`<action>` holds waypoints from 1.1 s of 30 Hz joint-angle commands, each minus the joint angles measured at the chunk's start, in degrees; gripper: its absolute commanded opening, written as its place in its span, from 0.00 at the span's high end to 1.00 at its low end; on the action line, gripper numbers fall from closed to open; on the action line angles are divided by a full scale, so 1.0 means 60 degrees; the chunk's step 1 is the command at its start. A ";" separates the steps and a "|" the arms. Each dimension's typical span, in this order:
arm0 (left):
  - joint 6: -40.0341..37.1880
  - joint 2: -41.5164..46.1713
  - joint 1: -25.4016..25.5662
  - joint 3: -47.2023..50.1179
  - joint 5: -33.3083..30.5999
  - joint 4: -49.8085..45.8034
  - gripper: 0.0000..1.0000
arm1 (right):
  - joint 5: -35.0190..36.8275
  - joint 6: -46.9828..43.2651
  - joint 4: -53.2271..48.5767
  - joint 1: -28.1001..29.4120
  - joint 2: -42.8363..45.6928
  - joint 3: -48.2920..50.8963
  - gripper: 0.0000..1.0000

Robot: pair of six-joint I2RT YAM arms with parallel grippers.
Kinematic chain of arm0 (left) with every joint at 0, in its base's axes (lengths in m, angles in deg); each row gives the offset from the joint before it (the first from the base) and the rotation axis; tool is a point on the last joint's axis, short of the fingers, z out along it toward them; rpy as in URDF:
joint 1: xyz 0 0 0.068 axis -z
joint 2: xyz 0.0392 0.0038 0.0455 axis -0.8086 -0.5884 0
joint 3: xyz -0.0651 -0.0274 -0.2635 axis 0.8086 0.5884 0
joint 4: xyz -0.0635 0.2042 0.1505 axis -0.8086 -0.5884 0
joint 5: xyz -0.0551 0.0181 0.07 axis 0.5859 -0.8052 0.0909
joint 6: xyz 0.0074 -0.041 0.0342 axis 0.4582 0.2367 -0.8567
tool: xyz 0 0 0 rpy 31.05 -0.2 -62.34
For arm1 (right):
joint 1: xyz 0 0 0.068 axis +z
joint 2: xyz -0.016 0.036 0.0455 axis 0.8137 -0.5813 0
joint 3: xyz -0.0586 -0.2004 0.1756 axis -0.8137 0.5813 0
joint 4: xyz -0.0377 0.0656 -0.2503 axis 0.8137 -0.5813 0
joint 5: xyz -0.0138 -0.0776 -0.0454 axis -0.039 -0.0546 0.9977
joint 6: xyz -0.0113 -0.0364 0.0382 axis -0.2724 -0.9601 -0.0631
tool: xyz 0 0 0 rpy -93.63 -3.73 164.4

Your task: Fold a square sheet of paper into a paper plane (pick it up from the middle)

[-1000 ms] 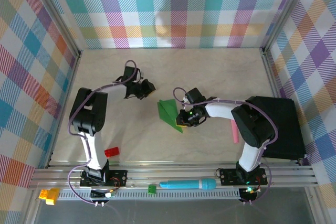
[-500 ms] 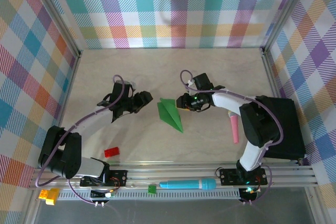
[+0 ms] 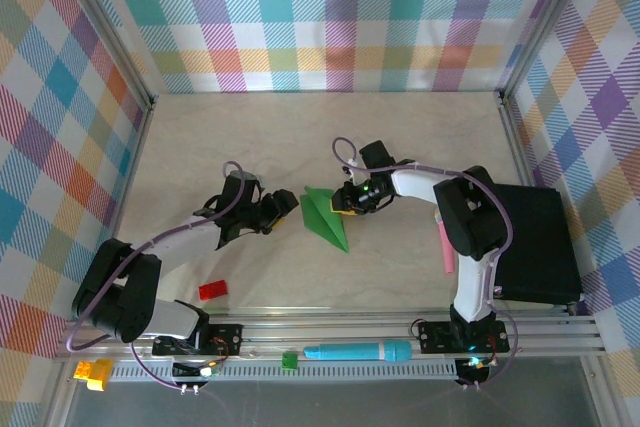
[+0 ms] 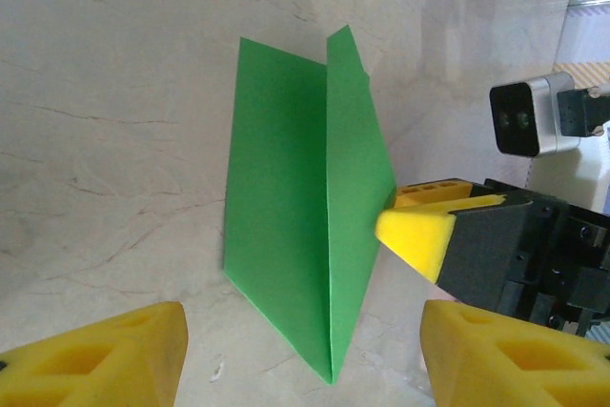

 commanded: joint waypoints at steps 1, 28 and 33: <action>0.0087 -0.0131 0.0087 0.0031 0.0360 0.0505 0.35 | -0.0670 -0.0245 0.0670 -0.0021 0.0353 0.0250 0.81; 0.0651 0.0004 0.0849 -0.0325 0.2400 0.4540 0.33 | -0.3066 0.3898 0.5593 -0.0448 0.3258 0.1774 0.94; 0.0561 -0.0227 0.0990 -0.0457 0.2524 0.4781 0.43 | -0.3220 0.4151 0.5718 -0.0464 0.3276 0.1774 0.93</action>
